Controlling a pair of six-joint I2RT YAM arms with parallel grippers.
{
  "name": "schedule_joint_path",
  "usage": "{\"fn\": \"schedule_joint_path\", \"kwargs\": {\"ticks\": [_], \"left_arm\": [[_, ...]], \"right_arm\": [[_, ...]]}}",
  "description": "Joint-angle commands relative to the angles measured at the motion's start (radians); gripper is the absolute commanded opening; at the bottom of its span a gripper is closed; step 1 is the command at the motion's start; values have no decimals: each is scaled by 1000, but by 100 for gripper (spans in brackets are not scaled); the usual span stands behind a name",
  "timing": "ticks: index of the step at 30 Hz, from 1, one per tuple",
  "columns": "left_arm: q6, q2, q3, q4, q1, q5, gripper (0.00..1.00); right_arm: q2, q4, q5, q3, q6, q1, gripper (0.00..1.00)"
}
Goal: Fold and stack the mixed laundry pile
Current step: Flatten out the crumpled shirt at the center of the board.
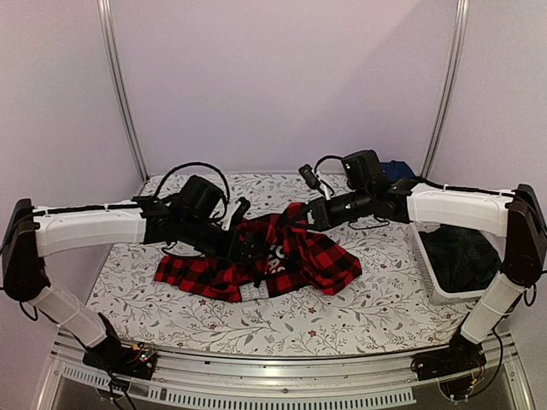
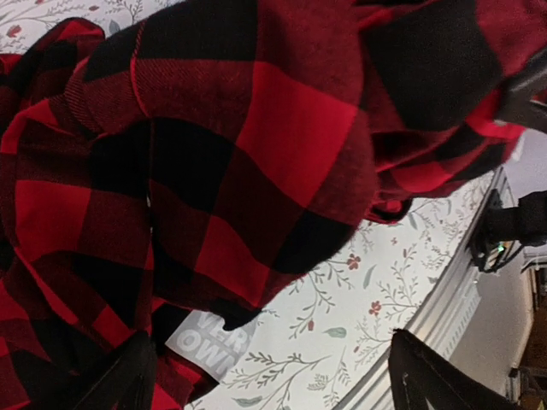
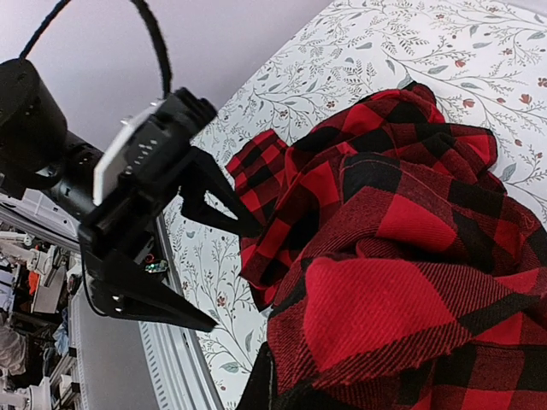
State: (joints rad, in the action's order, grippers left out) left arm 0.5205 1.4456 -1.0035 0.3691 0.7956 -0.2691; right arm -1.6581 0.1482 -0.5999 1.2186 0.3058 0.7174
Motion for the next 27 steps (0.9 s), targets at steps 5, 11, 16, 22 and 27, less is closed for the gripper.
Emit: {"fn": "schedule_joint_path", "kwargs": {"ticks": [5,11,16,22,27], "left_arm": [[-120,266,-240,56,31,144,86],[-191,304,-346,147,26,212,7],[-256,163,-462,135,-31,186,0],[-211,267,-685,50,-238,146,0],[-163,769,-1440,555,-281,213,63]], "right_arm": [[-3,-13,-37,39,10,-7,0],[14,-8,-37,34,12,-9,0],[49,40,-20,-4,-5,-9,0],[116,65,-117,-49,-73,-7,0],[217,35,-121,-25,-92,-8,0]]}}
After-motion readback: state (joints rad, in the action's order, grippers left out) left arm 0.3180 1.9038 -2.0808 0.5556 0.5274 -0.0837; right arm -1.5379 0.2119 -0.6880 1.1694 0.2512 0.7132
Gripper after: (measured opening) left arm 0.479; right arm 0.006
